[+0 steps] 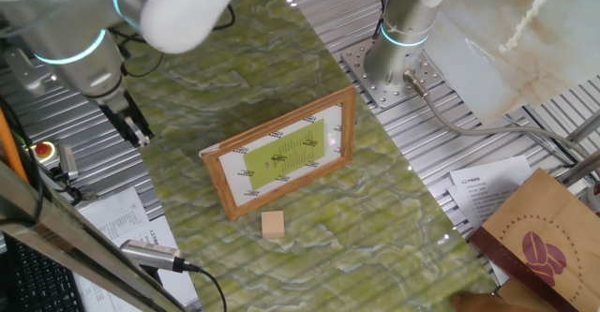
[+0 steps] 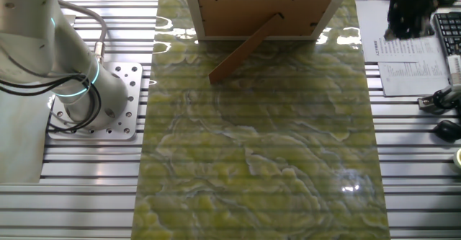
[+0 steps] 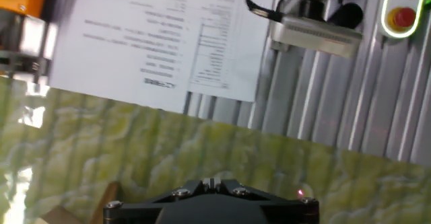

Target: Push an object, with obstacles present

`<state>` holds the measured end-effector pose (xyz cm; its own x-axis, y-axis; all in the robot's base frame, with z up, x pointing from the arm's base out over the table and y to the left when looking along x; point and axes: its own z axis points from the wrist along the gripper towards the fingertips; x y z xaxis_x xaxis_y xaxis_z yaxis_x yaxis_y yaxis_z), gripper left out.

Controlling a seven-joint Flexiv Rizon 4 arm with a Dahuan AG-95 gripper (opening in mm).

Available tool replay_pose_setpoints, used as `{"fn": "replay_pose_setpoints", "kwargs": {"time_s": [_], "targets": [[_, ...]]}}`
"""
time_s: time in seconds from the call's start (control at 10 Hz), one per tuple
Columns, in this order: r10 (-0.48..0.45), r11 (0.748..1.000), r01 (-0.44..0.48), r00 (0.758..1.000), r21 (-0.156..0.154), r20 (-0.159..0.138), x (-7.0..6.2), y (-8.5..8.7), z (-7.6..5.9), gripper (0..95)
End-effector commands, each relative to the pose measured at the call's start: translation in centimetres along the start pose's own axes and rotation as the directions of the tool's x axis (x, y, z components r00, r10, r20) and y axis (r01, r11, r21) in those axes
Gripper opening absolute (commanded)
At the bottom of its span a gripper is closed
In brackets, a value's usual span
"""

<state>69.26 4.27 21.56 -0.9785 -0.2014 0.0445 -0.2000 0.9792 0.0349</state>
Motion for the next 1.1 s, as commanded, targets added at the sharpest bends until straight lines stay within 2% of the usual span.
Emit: {"fn": "replay_pose_setpoints", "kwargs": {"time_s": [0.1, 0.2, 0.3, 0.6, 0.8, 1.1], "targets": [[0.011, 1.000, -0.011, 0.999, 0.011, 0.048, 2.3, -1.2, 1.3, 0.0], [0.018, 1.000, -0.019, 0.999, 0.011, 0.050, 2.8, -1.5, 1.5, 0.0], [0.039, 0.999, -0.040, 0.998, 0.023, 0.039, 4.1, -2.5, 1.7, 0.0], [0.039, 0.999, -0.040, 0.999, 0.024, 0.022, 5.6, -4.7, 1.8, 0.0], [0.091, 0.996, -0.092, 0.996, 0.019, 0.023, 6.5, -6.1, 2.0, 0.0], [0.175, 0.984, -0.176, 0.984, 0.006, 0.030, 7.4, -6.9, 1.7, 0.0]]}}
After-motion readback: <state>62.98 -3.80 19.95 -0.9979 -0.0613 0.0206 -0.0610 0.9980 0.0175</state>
